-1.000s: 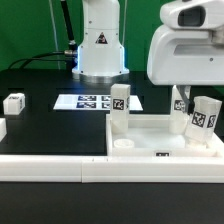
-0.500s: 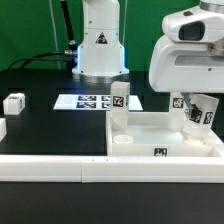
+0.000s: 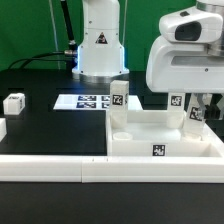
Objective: Assemble square table
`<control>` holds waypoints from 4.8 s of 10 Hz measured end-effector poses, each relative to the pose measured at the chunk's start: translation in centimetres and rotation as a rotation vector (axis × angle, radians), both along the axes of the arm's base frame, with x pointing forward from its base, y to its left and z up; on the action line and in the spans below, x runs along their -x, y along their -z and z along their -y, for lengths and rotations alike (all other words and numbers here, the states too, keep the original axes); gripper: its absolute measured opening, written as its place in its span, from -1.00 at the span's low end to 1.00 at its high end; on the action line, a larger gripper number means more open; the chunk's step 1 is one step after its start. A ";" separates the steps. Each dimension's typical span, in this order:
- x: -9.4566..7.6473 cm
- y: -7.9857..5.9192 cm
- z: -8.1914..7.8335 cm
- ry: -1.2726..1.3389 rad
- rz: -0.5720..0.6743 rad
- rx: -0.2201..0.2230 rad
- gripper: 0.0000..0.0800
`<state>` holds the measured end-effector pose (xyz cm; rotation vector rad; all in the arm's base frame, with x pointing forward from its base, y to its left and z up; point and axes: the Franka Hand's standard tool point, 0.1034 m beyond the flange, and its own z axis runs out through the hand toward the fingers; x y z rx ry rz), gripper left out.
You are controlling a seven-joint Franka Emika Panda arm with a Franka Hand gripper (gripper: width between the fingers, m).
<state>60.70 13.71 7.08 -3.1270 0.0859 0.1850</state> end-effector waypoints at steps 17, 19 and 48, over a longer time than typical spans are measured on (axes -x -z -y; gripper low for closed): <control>4.1 -0.8 0.9 -0.021 -0.011 -0.014 0.62; 3.9 -0.6 0.9 -0.022 -0.009 -0.013 0.62; -0.7 0.3 0.3 0.770 0.057 -0.010 0.62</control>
Offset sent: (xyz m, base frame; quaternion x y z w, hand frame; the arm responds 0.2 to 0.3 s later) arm 0.0000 0.0000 0.0000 0.0000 0.0000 0.0000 1.0000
